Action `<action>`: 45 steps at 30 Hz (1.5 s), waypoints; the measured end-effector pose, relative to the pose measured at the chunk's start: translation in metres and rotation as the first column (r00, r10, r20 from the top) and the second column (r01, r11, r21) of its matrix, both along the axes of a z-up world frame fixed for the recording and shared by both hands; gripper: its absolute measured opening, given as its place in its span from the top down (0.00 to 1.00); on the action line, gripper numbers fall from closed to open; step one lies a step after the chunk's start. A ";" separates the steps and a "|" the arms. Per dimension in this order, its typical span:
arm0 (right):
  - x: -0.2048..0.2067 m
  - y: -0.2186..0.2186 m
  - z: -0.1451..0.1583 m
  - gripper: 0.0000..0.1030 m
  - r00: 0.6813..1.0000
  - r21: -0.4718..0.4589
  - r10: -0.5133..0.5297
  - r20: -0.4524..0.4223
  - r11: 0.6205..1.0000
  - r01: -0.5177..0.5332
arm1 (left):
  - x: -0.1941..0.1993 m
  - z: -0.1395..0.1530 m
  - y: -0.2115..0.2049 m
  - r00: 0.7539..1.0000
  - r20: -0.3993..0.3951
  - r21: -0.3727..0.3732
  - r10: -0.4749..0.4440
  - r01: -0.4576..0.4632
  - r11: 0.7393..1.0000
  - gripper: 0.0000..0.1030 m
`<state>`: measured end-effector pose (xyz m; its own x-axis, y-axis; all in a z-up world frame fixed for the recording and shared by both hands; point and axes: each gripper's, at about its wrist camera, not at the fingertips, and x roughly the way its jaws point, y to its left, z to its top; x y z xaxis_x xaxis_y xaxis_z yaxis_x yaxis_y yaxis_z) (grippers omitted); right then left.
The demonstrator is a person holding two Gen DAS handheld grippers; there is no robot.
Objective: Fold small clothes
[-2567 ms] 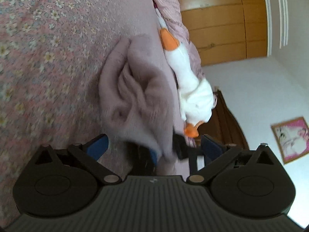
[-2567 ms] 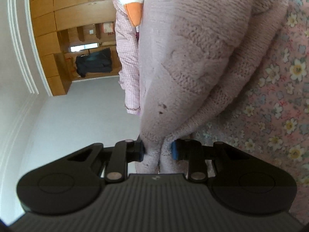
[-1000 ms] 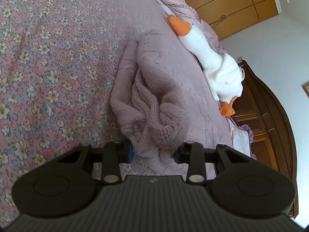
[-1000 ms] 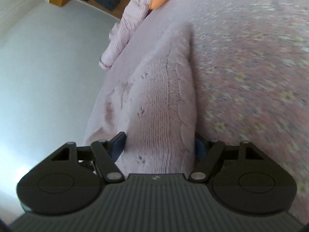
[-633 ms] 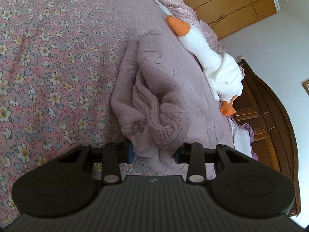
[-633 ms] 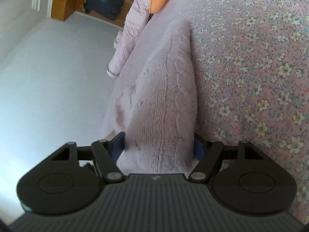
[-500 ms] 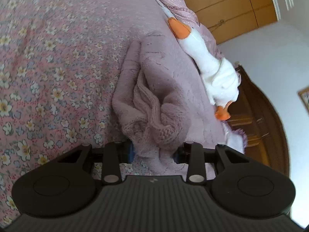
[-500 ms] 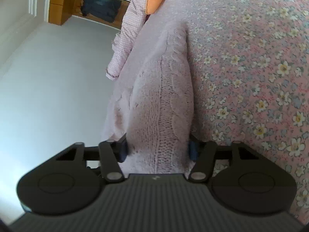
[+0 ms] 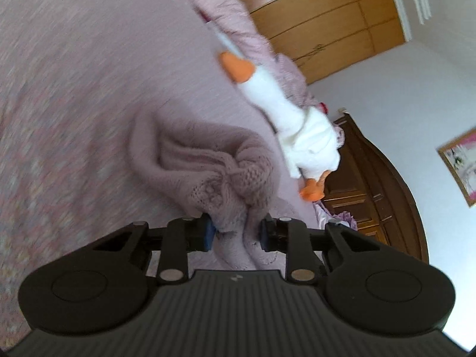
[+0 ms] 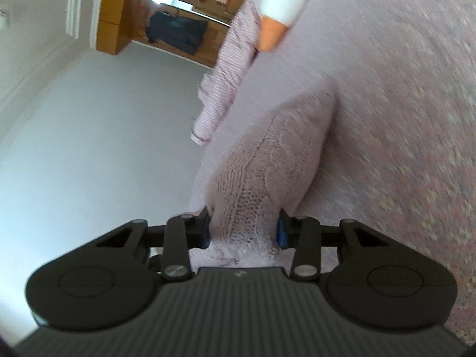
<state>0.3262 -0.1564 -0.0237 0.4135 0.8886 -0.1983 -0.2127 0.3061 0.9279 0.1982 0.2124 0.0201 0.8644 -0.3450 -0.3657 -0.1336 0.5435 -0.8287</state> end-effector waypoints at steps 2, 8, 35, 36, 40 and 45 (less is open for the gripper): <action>0.008 -0.007 0.011 0.59 1.000 0.041 -0.008 0.004 0.999 0.008 | 0.009 0.016 -0.006 1.000 0.010 0.004 0.000 0.000 1.000 0.70; 0.067 -0.028 0.052 0.60 0.994 0.045 -0.089 0.061 0.995 0.086 | 0.080 0.068 -0.034 0.996 0.076 0.074 -0.050 0.045 0.996 0.71; 0.022 -0.100 -0.079 0.61 0.985 -0.014 -0.142 -0.096 0.990 0.141 | 0.027 -0.066 -0.138 0.997 -0.065 -0.085 0.032 -0.037 0.996 0.73; 0.018 -0.105 -0.079 0.61 0.985 -0.004 -0.141 -0.100 0.990 0.141 | 0.020 -0.063 -0.140 0.998 -0.059 -0.090 0.027 -0.033 0.995 0.73; 0.005 -0.118 -0.082 0.61 0.983 0.018 -0.138 -0.123 0.990 0.141 | -0.003 -0.060 -0.147 0.999 -0.054 -0.078 0.007 -0.011 0.997 0.73; -0.012 -0.128 -0.081 0.61 0.985 0.018 -0.129 -0.117 0.991 0.132 | -0.035 -0.066 -0.160 0.998 -0.065 -0.103 0.021 -0.027 0.994 0.73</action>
<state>0.3147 -0.2846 -0.1048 0.5021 0.8339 -0.2292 -0.0636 0.3000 0.9518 0.1627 0.0527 -0.0463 0.8489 -0.3635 -0.3837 -0.2000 0.4509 -0.8699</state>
